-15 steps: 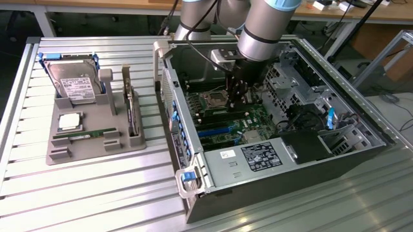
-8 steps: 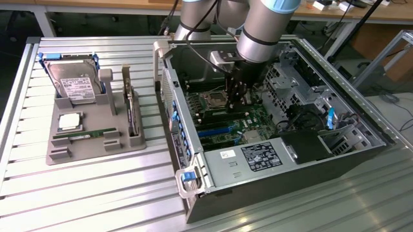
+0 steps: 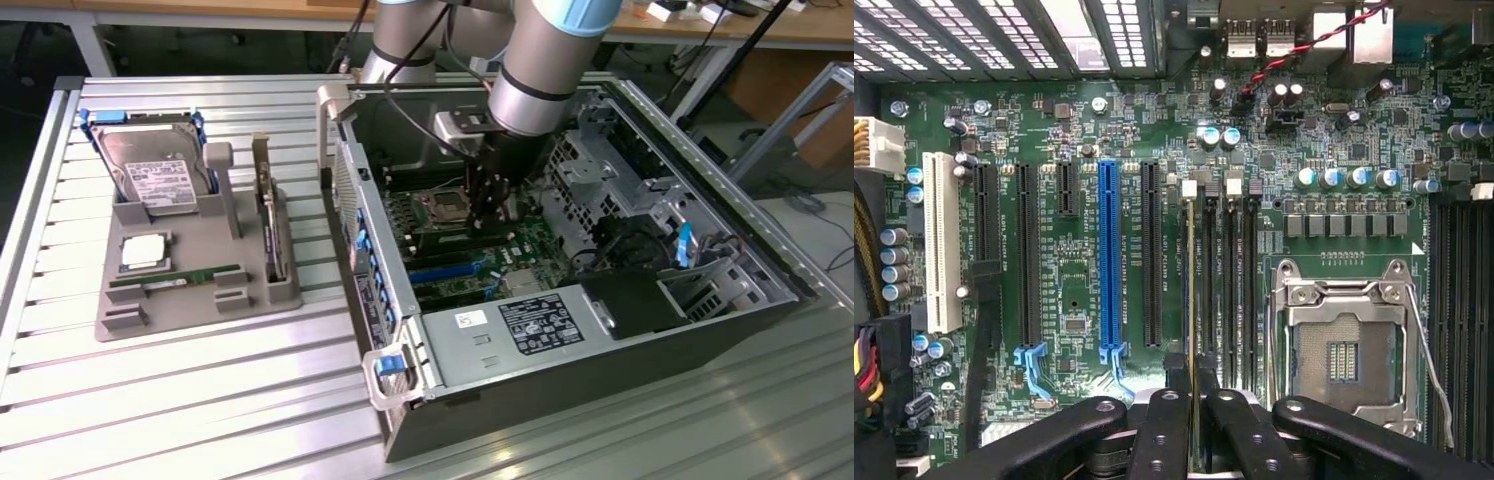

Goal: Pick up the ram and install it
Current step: 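Insert the ram into the slot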

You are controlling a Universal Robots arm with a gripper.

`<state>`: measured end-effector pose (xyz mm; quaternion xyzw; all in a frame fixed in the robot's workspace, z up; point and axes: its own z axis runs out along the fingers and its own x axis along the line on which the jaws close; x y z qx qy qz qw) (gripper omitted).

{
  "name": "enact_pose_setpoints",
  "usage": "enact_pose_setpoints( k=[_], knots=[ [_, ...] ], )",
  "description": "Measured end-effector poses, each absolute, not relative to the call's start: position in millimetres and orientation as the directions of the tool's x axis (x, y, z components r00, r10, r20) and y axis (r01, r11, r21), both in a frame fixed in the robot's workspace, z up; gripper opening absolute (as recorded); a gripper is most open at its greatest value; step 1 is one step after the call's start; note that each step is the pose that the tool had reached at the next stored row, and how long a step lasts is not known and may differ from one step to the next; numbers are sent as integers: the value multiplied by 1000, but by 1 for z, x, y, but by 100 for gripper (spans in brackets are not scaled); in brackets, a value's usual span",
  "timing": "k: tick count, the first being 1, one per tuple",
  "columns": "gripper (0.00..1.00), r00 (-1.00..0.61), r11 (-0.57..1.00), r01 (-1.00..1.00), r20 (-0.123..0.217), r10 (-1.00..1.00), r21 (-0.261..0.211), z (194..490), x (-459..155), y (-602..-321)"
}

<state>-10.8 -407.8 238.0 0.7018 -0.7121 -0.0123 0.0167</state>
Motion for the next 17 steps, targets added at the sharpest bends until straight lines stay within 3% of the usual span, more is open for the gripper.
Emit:
enact_pose_setpoints(
  k=[17],
  knots=[
    [13,-14,15,-999,9,-1000,38,232,-16,-409]
  ],
)
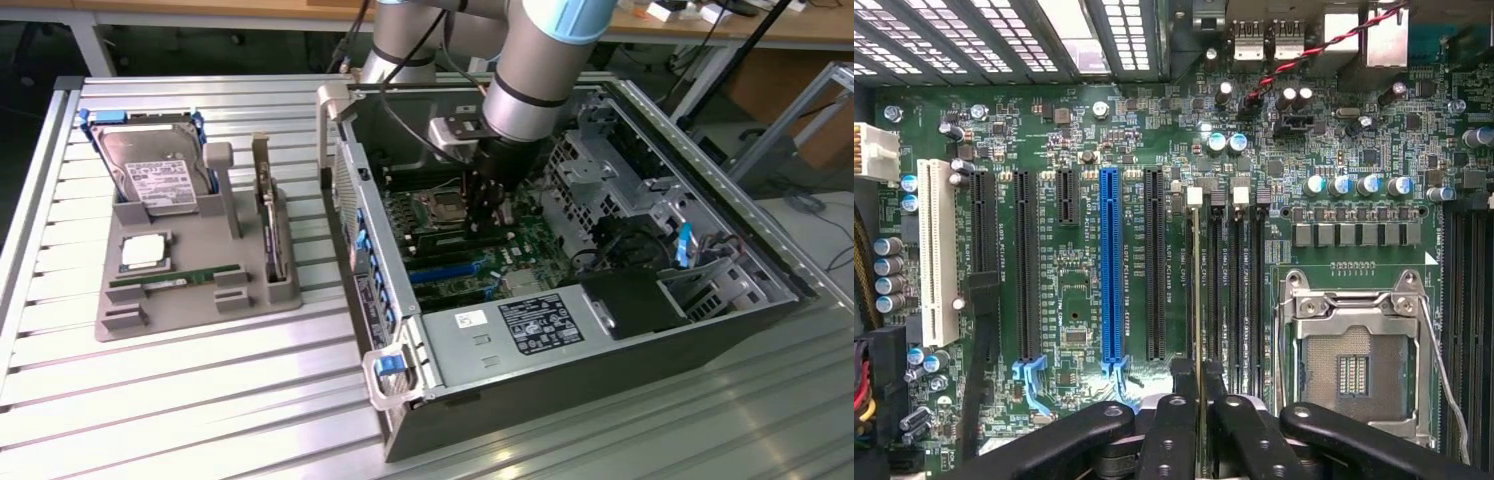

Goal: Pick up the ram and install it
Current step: 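Insert the ram into the slot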

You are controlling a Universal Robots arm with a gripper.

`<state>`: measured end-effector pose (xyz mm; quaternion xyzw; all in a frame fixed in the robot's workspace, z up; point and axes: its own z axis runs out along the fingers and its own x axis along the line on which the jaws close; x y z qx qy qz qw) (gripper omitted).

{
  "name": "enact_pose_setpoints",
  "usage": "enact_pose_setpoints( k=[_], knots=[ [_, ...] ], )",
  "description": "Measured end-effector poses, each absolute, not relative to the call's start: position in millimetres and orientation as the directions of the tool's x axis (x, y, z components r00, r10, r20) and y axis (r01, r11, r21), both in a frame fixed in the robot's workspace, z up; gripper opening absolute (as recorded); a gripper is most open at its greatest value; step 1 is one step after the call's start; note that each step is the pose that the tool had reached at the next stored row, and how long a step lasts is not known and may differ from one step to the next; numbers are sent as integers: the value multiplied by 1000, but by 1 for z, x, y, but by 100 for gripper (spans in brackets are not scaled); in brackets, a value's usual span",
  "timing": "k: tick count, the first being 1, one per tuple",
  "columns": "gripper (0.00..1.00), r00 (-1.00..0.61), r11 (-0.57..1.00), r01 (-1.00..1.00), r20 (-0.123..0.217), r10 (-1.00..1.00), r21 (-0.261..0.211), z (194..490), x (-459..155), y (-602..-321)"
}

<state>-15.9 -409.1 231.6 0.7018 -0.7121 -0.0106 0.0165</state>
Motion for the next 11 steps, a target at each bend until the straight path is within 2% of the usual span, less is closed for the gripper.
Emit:
enact_pose_setpoints(
  k=[3,4,5,7,8,11],
  knots=[
    [15,-14,15,-999,8,-1000,38,232,-16,-409],
    [21,-14,15,-999,8,-1000,38,232,-16,-409],
    [21,-14,15,-999,10,-1000,38,232,-16,-409],
    [21,-15,15,-999,22,-1000,35,249,-16,-409],
    [10,-14,15,-999,24,-1000,34,255,-16,-408],
    [10,-14,15,-998,27,-1000,58,254,3,-409]
  ],
)
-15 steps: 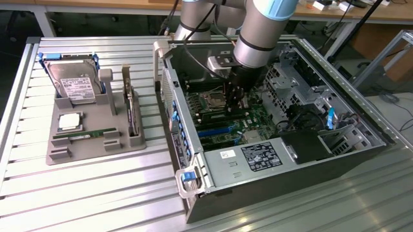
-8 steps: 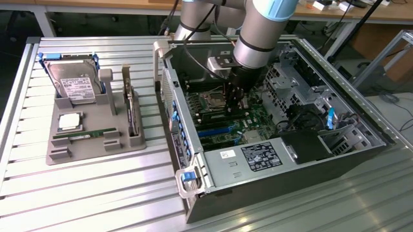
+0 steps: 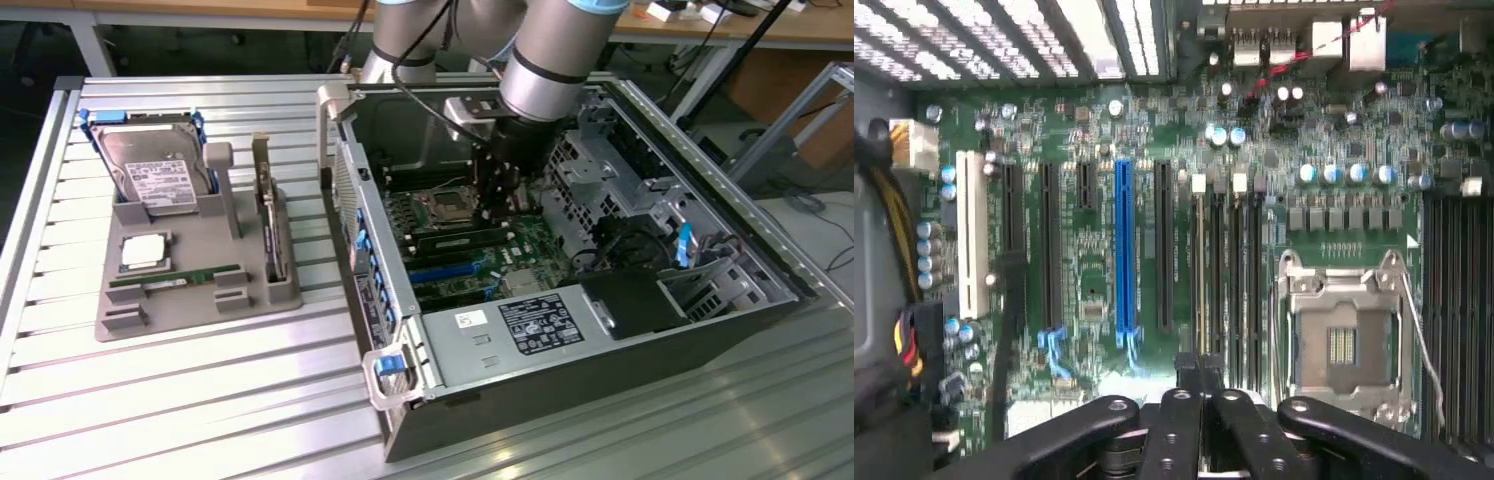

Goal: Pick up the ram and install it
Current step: 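Insert the ram into the slot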

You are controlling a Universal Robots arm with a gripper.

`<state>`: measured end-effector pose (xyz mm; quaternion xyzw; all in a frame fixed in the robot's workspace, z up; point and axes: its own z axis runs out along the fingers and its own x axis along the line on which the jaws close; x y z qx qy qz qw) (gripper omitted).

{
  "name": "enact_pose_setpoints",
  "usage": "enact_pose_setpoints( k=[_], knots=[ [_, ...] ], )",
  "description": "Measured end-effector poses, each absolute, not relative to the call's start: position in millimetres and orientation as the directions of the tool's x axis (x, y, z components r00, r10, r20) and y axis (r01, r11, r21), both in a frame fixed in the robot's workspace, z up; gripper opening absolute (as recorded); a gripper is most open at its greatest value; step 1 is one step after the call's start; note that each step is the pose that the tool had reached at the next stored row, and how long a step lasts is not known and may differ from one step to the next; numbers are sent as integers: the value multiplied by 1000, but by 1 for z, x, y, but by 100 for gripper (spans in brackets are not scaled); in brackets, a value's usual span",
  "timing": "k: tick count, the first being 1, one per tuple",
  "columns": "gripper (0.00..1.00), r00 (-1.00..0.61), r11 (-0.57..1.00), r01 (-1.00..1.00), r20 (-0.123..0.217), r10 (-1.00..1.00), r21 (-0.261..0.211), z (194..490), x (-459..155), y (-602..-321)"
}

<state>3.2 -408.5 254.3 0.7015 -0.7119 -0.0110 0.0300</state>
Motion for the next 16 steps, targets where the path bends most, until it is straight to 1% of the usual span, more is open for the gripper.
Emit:
enact_pose_setpoints(
  k=[4,7,9,12,16],
  knots=[
    [10,-13,16,-995,28,-1000,96,253,47,-409],
    [10,-12,15,-993,28,-1000,113,253,75,-409],
    [10,-12,15,-993,28,-1000,117,253,84,-409],
    [10,-12,15,-993,28,-1000,117,261,92,-409],
    [10,-12,15,-993,28,-1000,117,285,101,-409]
  ],
)
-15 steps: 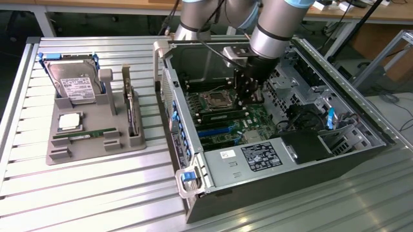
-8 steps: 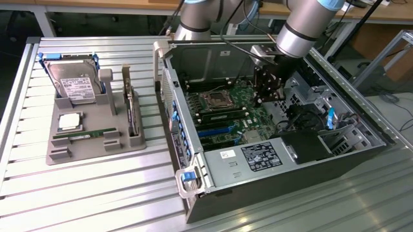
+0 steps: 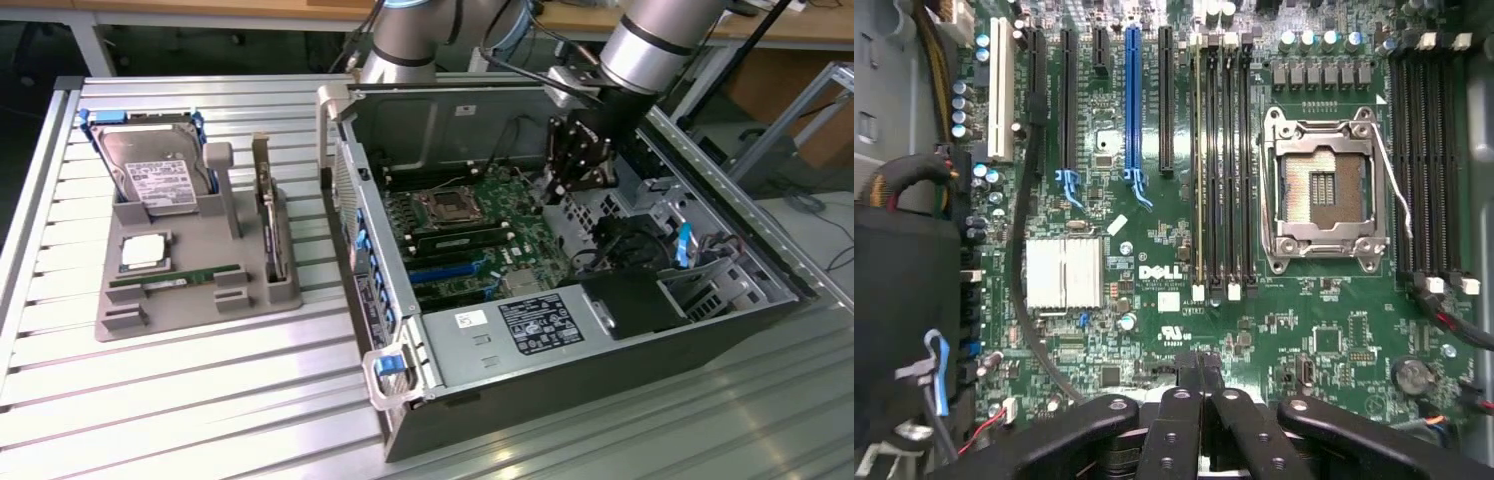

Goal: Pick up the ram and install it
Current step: 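Insert the ram into the slot, then press down the ram until it locks into place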

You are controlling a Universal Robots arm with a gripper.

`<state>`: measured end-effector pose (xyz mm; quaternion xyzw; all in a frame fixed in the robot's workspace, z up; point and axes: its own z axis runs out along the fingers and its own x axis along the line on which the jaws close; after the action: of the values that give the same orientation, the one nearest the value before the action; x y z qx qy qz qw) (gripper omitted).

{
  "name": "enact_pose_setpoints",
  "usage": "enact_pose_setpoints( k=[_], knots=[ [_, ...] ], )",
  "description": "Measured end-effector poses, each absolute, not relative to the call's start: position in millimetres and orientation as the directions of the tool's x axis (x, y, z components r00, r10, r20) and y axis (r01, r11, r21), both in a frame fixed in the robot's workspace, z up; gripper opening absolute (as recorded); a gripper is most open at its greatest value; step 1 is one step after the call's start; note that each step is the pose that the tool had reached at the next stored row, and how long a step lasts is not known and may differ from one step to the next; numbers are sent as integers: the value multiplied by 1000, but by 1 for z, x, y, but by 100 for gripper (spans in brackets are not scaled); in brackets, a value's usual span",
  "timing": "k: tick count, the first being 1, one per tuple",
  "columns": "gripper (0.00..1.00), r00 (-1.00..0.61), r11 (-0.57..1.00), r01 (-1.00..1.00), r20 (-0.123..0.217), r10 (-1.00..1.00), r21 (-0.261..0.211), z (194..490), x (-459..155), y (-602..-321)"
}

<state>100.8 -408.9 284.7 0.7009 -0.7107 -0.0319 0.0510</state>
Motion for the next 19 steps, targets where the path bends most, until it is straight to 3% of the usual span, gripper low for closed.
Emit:
enact_pose_setpoints(
  k=[3,5,10,12,15,19],
  knots=[
    [10,-12,15,-994,27,-1000,111,288,101,-409],
    [10,-14,15,-999,27,-1000,42,288,101,-409],
    [10,-13,14,-999,24,-1000,39,288,101,-409],
    [10,-13,11,-999,-47,-999,39,290,100,-410],
    [10,-13,11,-999,-49,-999,32,316,97,-410],
    [10,-12,11,-1000,-49,-999,27,319,94,-410]
  ],
)
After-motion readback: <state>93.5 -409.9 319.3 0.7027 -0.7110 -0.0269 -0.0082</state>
